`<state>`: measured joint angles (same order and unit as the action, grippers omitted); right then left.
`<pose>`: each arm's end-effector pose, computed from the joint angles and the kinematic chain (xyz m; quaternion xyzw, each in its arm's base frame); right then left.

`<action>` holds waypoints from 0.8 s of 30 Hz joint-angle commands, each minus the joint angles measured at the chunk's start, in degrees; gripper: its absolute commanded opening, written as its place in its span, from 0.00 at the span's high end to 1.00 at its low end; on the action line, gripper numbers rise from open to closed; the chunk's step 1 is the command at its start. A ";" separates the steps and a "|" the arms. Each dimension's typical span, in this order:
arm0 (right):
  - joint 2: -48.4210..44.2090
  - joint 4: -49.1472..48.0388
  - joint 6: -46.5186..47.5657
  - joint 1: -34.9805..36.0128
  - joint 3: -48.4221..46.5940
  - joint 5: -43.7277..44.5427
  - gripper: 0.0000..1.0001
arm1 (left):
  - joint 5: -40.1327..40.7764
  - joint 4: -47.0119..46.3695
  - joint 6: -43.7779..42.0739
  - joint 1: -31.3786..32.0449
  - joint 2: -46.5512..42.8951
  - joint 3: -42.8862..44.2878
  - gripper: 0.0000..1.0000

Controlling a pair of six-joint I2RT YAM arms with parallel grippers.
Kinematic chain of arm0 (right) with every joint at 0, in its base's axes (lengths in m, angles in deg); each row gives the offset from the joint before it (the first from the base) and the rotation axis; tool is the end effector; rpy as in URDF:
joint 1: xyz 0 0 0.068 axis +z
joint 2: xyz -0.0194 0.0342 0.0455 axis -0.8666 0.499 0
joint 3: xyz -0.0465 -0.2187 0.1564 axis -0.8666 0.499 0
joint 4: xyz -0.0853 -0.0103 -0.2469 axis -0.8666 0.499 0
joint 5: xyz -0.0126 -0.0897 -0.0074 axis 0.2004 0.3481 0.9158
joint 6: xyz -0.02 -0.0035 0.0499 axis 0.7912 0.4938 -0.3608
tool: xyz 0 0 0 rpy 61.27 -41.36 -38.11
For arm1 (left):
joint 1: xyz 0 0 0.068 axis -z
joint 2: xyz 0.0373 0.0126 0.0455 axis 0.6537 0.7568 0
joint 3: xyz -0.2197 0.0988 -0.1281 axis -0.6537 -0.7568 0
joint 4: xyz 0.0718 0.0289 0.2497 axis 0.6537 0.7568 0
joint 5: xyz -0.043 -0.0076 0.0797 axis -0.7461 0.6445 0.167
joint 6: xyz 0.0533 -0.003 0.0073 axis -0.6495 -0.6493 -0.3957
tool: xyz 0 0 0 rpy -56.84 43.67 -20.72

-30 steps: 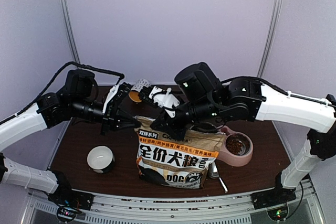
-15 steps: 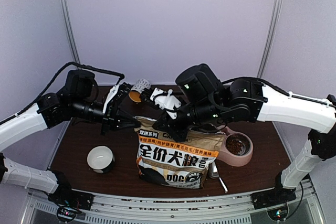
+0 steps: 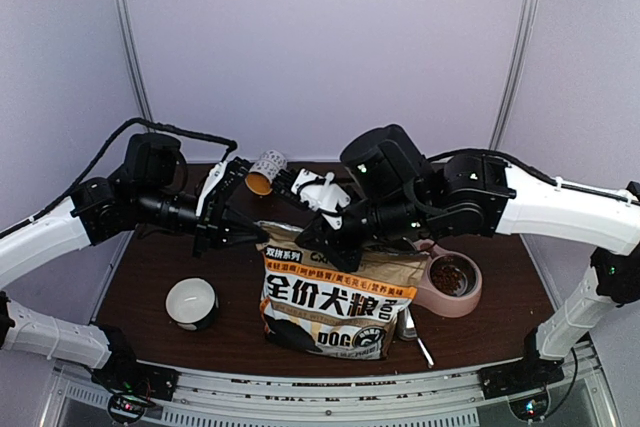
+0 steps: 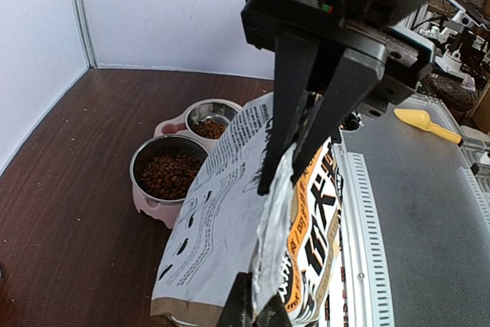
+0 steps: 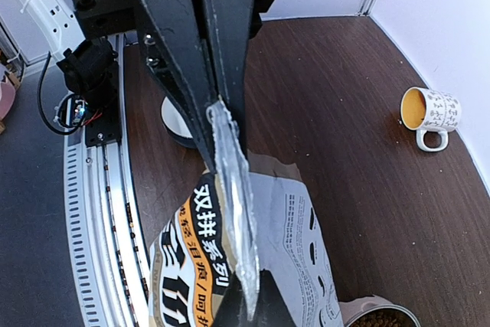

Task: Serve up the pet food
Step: Press the seal on the pet food bag.

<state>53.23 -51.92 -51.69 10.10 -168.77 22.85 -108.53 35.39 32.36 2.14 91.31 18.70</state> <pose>0.1173 0.3310 0.3729 -0.5482 0.7032 0.2673 0.3654 0.1557 -0.1776 0.3415 0.4999 0.6495 -0.4454 0.3604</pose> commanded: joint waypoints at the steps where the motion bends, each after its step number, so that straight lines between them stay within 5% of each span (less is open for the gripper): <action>1: -2.60 10.24 -0.65 -1.90 2.27 9.95 1.00 | -5.31 -3.65 0.55 -0.85 -3.02 1.13 1.00; 9: -3.63 10.75 -0.84 -1.96 3.14 10.45 0.92 | -5.26 -3.49 0.51 -0.99 -3.22 1.09 1.00; 12: -4.27 10.65 -0.92 -1.97 4.13 10.73 1.00 | -5.18 -3.62 0.48 -1.04 -3.22 1.10 1.00; 19: -4.83 9.88 -1.26 -1.92 5.10 11.28 1.00 | -5.11 -3.52 0.46 -1.21 -3.39 1.11 1.00; 24: -5.97 10.37 -1.46 -1.96 5.80 12.21 0.85 | -5.09 -3.54 0.47 -1.30 -3.42 1.03 1.00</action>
<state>50.06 -51.33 -52.93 10.21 -165.20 25.26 -108.56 35.17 32.34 1.61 91.31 18.59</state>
